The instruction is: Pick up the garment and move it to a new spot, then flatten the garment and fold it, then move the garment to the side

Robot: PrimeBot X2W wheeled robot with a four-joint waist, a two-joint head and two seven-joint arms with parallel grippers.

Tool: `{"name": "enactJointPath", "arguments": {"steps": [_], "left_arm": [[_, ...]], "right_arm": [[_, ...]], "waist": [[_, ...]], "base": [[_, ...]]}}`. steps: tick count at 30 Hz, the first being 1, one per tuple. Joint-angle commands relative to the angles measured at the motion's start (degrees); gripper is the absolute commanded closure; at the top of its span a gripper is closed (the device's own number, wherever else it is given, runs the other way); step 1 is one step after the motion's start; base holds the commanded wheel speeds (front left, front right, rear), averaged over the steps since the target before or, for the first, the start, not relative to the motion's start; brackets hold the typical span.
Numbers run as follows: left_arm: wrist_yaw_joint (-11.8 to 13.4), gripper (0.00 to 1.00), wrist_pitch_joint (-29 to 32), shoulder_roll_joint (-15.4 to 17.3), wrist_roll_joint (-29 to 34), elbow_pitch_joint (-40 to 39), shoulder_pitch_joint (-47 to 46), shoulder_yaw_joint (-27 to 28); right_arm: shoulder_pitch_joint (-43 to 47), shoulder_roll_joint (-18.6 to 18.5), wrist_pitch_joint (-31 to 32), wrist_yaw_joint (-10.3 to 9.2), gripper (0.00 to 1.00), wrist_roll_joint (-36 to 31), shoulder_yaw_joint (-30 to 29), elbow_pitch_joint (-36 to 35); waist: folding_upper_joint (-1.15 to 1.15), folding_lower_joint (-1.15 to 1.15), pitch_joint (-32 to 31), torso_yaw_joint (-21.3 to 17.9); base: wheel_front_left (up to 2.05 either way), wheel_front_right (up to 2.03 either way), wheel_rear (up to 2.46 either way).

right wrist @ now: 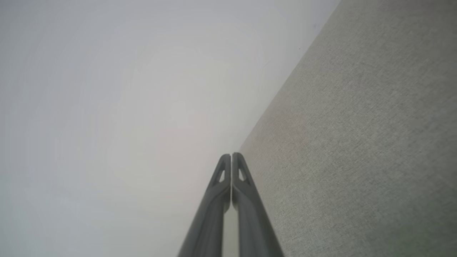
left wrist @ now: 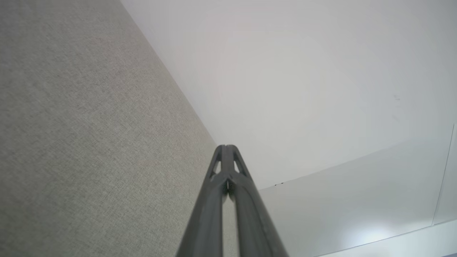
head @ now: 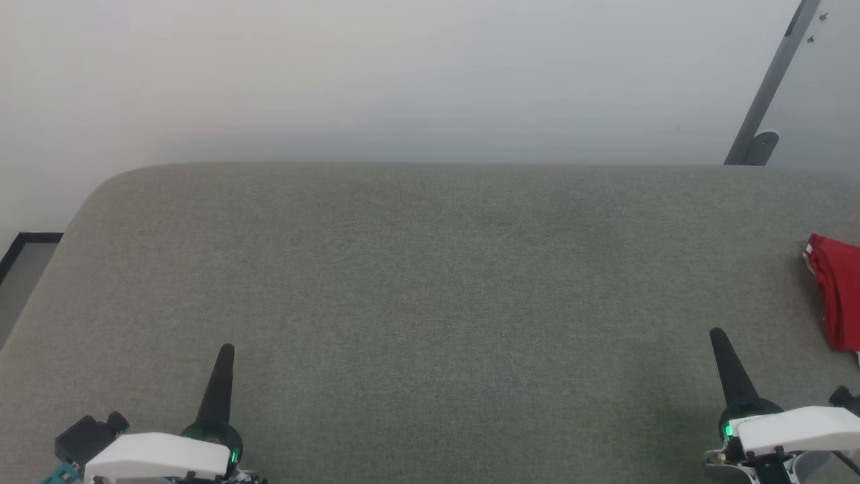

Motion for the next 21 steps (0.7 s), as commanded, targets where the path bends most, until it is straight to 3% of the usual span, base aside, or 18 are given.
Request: {"name": "enactJointPath", "arguments": {"steps": [1, 21], "left_arm": [[-0.1, 1.00, 0.3, 0.1, -1.6, -0.2, -1.7, 0.3], [-0.1, 1.00, 3.1, -0.6, -11.3, 1.6, -4.2, 0.7]], "right_arm": [[-1.1, 0.0, 0.4, -0.04, 1.00, 1.2, 0.1, -0.1], [-3.5, 0.5, 2.4, -0.05, 1.00, 10.8, 0.3, 1.7]], "waist": [[0.00, 0.00, 0.0, -0.1], [0.00, 0.00, 0.9, -1.4]], "base": [[0.00, 0.00, 0.00], [0.00, 0.00, 0.00]]}}
